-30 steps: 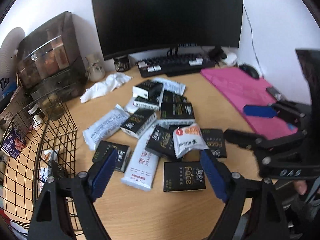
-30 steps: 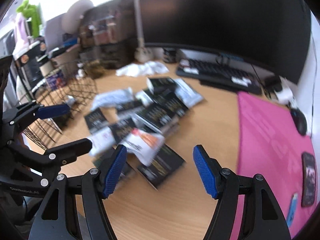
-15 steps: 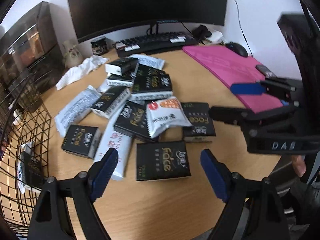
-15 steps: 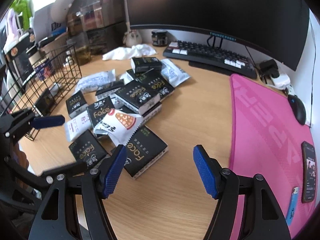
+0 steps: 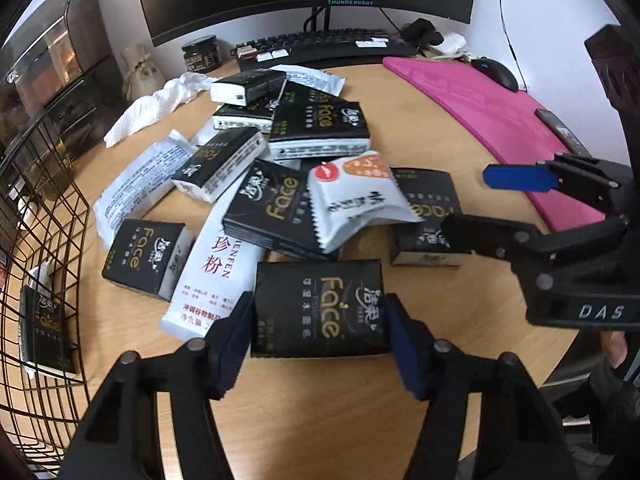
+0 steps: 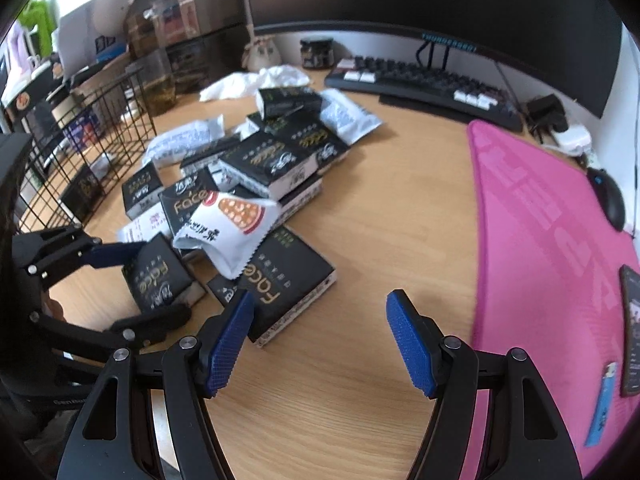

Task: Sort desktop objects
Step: 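Lower the left tool onto a black Face tissue pack and close it, then grasp the standing white-sided box with the right tool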

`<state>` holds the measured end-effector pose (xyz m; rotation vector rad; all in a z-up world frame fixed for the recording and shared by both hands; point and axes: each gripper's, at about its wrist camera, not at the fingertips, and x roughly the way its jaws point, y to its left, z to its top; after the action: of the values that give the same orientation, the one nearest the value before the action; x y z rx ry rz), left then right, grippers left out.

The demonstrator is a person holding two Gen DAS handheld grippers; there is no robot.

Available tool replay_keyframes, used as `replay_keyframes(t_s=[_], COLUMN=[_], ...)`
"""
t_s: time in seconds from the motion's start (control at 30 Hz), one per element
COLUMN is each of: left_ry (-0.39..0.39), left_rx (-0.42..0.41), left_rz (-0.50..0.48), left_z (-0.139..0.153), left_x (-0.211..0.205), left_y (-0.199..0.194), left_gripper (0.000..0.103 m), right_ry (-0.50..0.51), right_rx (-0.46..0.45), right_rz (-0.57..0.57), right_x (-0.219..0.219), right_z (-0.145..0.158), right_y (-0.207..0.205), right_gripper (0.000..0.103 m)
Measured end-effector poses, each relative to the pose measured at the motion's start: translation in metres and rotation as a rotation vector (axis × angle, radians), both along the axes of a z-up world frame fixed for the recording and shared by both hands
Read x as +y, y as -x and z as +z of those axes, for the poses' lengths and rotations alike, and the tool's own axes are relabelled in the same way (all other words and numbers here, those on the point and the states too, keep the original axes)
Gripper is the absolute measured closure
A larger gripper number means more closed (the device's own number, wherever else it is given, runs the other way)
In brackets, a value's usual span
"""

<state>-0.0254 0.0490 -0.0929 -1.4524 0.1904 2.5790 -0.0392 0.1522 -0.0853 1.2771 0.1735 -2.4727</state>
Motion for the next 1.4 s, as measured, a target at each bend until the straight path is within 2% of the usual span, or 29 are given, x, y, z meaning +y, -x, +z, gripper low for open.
replay_keyframes(t_s=[0.27,0.43,0.67,0.8,1.1,1.17,1.2,1.23,1.4], left_ry=[-0.012,-0.023,-0.019,-0.012,-0.019,-0.016,-0.014,-0.014,-0.002], left_rx=[-0.005,-0.009,-0.011,-0.013,-0.011,-0.010,-0.010,-0.011,-0.005], left_rz=[0.041,0.050,0.056,0.054,0.058,0.054,0.052,0.051,0.050], left_z=[0.000,-0.001,-0.001,0.000,0.000,-0.001,-0.001,-0.001,0.000], left_x=[-0.019,-0.027,-0.031,-0.029,-0.028,-0.028,-0.028,-0.029,-0.028], left_y=[0.002,0.001,0.002,0.004,0.006,0.005,0.004,0.004,0.002], left_gripper=[0.034,0.034,0.034,0.034,0.034,0.034,0.034,0.034,0.035], right_ry=[0.047,0.053,-0.047,-0.020,0.039,0.042,0.026,0.001,0.003], right_rx=[-0.003,-0.005,-0.020,-0.006,0.012,0.013,0.018,0.027,0.025], right_rz=[0.009,0.017,-0.036,-0.078,-0.029,-0.022,-0.024,-0.029,-0.035], right_x=[-0.023,-0.035,-0.009,0.009,-0.001,-0.005,-0.007,-0.009,-0.005], right_z=[-0.005,-0.013,-0.016,-0.010,-0.008,-0.013,-0.014,-0.014,-0.012], right_y=[0.004,0.010,0.021,0.025,0.024,0.025,0.025,0.025,0.024], right_gripper=[0.035,0.030,0.029,0.029,0.030,0.052,0.076,0.085,0.085])
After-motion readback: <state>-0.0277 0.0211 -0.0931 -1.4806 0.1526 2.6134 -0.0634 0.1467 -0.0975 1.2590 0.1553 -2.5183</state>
